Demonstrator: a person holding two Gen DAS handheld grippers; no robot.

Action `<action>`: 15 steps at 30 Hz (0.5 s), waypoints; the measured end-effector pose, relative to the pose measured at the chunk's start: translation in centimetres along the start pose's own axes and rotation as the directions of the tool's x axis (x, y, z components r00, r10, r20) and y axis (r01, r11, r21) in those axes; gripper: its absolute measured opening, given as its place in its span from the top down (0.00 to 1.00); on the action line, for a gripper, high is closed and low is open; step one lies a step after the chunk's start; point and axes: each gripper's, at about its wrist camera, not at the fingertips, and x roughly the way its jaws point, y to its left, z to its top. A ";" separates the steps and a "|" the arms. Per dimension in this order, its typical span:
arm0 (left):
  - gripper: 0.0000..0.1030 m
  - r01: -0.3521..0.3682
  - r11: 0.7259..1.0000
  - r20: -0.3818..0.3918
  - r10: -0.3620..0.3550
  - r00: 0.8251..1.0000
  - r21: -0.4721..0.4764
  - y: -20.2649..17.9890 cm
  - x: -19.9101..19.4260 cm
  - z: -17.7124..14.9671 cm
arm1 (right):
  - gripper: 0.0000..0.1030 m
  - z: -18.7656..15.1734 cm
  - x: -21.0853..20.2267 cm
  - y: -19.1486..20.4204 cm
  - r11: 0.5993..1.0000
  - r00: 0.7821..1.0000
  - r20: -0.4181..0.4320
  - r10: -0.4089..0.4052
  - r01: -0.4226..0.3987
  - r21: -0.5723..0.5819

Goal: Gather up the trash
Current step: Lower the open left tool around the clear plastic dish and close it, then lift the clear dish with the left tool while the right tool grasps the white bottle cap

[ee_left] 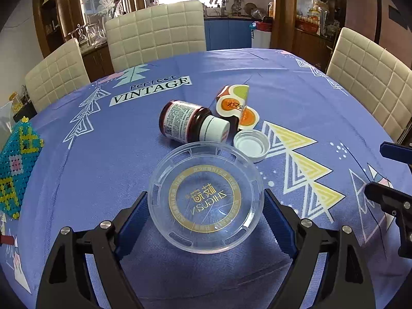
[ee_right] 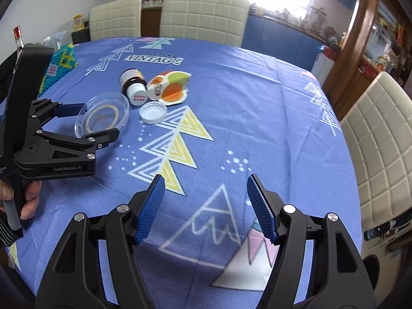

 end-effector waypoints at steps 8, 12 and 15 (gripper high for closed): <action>0.19 -0.041 0.999 -0.049 0.041 0.998 0.001 1.9 0.8 -0.4 | 0.35 3.0 3.8 3.2 0.994 0.996 -0.036 0.086 -0.088 -0.059; 0.19 -0.044 0.999 -0.050 0.045 0.998 0.016 2.6 0.6 -0.5 | 0.35 4.2 5.3 4.5 0.990 0.994 -0.040 0.103 -0.106 -0.094; 0.19 -0.056 0.998 -0.054 0.057 0.997 0.020 3.1 0.7 -0.4 | 0.36 5.1 6.5 5.0 0.987 0.992 -0.043 0.117 -0.121 -0.107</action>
